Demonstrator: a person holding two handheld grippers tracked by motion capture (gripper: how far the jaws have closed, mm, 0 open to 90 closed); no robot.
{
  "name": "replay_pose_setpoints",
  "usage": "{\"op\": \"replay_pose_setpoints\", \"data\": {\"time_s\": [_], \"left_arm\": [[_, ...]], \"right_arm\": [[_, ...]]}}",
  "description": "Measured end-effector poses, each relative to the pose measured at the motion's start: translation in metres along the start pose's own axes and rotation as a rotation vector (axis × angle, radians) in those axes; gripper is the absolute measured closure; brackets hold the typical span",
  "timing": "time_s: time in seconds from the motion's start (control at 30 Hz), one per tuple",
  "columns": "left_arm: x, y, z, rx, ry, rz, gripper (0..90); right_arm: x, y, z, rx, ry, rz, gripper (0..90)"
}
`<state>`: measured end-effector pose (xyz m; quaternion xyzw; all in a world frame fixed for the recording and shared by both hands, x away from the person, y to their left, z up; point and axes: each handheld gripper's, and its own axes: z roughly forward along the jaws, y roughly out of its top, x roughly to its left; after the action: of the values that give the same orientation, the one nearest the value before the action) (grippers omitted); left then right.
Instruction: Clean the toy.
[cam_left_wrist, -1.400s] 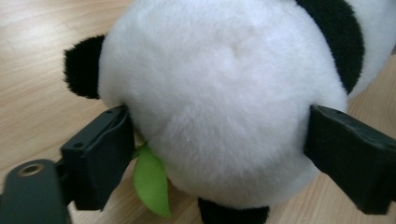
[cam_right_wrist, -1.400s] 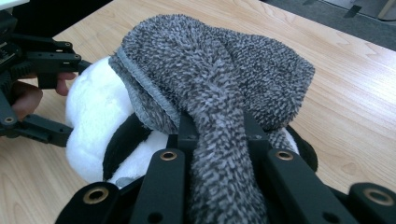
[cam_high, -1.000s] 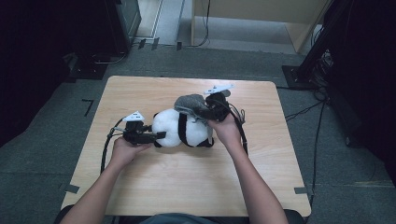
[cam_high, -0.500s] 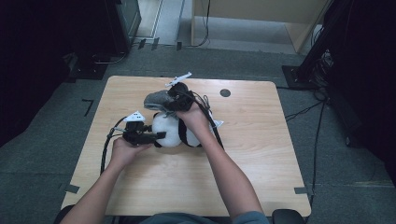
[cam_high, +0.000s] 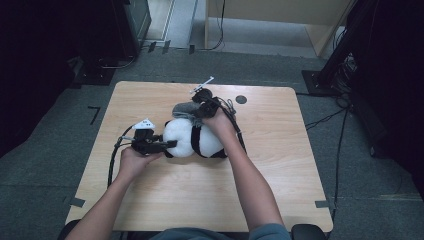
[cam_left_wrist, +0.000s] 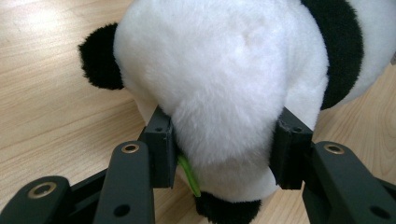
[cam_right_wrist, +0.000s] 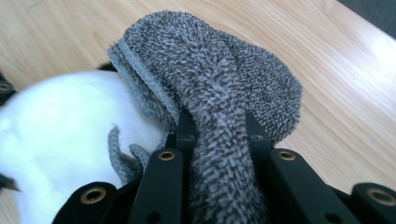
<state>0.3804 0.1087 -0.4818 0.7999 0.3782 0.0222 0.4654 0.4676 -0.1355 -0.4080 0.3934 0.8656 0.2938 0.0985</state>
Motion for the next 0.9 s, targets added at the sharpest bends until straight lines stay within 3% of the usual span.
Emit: {"op": "replay_pose_setpoints", "data": {"time_s": [0.2, 0.4, 0.57, 0.77, 0.9], "left_arm": [[0.001, 0.0, 0.0, 0.002, 0.0, -0.008, 52.0], [0.001, 0.0, 0.0, -0.005, -0.001, -0.01, 52.0], [0.002, 0.0, 0.0, -0.005, -0.002, -0.008, 51.9], [0.003, -0.001, -0.001, -0.001, -0.005, -0.01, 51.6], [0.003, -0.001, -0.001, -0.002, -0.005, -0.009, 51.5]], "right_arm": [[-0.031, -0.015, -0.013, -0.007, -0.044, 0.077, 75.7], [-0.056, -0.043, -0.02, -0.075, -0.039, 0.192, 75.9], [-0.074, -0.061, -0.019, -0.042, -0.071, 0.26, 76.2], [-0.088, -0.085, -0.015, 0.028, -0.109, 0.275, 76.1], [-0.089, -0.085, -0.032, -0.059, -0.109, 0.276, 76.1]]}}
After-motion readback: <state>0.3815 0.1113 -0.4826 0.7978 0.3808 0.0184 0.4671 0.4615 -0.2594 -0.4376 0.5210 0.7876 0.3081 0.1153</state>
